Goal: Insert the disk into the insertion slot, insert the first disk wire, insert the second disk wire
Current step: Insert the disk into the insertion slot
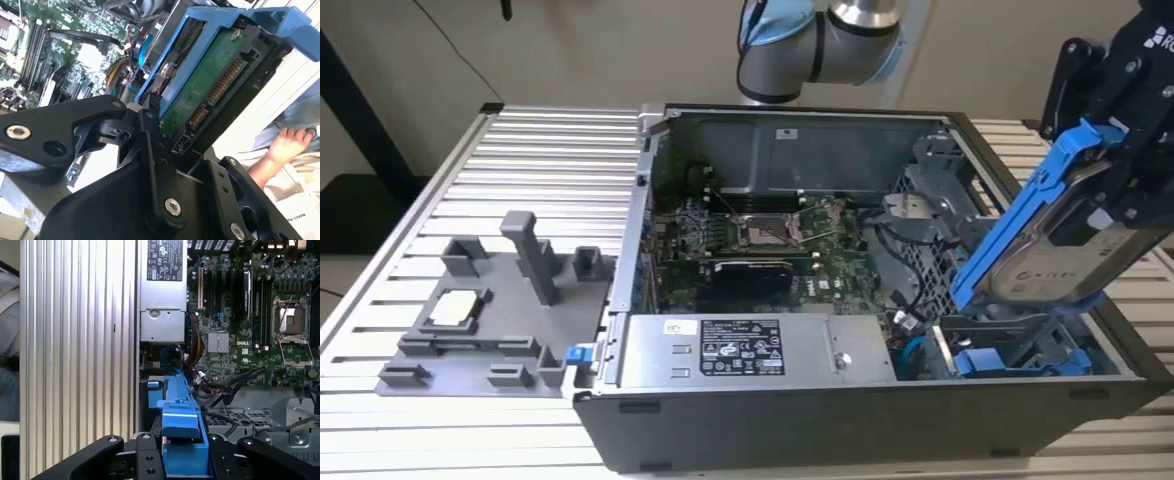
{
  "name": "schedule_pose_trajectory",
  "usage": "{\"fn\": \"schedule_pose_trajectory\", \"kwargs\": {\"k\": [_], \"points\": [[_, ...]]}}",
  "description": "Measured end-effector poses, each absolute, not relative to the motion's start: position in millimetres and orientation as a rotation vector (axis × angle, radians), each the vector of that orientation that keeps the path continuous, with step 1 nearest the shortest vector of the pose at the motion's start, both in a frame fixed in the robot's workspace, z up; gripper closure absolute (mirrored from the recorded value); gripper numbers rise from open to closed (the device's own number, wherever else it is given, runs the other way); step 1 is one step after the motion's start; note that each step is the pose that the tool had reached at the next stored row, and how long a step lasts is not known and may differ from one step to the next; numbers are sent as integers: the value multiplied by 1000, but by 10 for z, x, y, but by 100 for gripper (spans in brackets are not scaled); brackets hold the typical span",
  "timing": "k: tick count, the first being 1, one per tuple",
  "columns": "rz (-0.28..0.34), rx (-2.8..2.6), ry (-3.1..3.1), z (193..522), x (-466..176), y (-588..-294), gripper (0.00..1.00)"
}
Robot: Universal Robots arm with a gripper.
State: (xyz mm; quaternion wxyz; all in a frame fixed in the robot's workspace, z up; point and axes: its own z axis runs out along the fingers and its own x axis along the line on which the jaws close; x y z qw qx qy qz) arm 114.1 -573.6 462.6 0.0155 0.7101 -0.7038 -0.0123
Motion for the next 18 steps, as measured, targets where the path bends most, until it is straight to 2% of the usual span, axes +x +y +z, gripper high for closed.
{"fn": "schedule_pose_trajectory", "kwargs": {"k": [18], "points": [[1,2241,-2193,4386,1145,-5757,67]]}}
